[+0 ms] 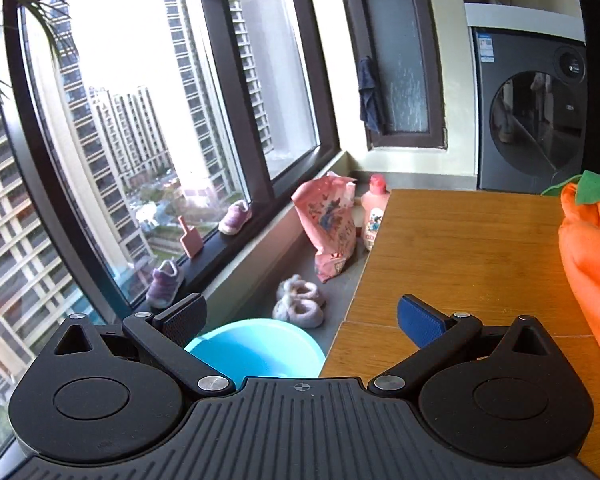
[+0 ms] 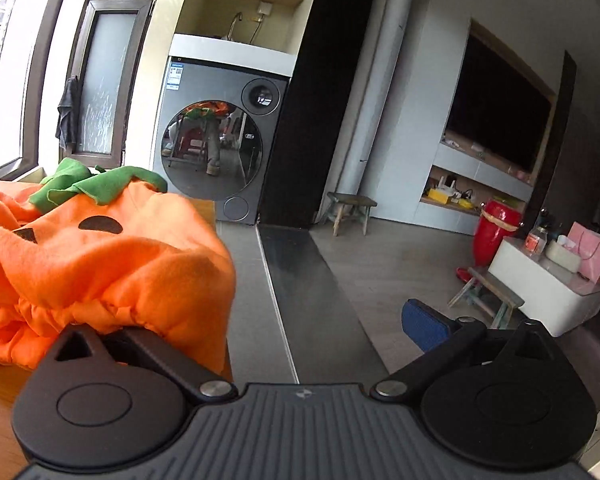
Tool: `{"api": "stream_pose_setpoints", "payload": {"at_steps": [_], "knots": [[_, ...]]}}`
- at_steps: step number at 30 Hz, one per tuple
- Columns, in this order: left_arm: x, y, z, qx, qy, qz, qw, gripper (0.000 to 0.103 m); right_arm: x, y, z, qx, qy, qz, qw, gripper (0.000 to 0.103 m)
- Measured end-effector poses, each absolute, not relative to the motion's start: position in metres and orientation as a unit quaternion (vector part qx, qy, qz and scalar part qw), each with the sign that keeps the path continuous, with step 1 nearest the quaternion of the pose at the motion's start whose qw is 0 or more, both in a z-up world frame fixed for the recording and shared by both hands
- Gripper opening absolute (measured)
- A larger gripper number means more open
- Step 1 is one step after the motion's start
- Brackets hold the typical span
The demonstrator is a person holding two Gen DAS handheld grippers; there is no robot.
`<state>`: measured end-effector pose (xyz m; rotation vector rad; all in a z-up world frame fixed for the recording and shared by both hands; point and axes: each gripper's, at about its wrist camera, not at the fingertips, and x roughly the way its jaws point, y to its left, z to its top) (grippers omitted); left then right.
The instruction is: Fold clothes
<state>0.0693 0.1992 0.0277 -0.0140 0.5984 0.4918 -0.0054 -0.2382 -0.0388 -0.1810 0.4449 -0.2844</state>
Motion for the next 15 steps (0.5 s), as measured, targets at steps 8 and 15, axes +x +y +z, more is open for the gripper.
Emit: {"api": "stream_pose_setpoints", "payload": {"at_steps": [8, 15], "knots": [[0.066, 0.023, 0.003, 0.135, 0.287, -0.032, 0.948, 0.103, -0.014, -0.215, -0.031, -0.102, 0.199, -0.111, 0.968, 0.103], [0.135, -0.053, -0.051, 0.231, 0.307, -0.032, 0.923, 0.103, 0.004, -0.209, -0.021, -0.123, 0.188, -0.104, 0.969, 0.103]]}}
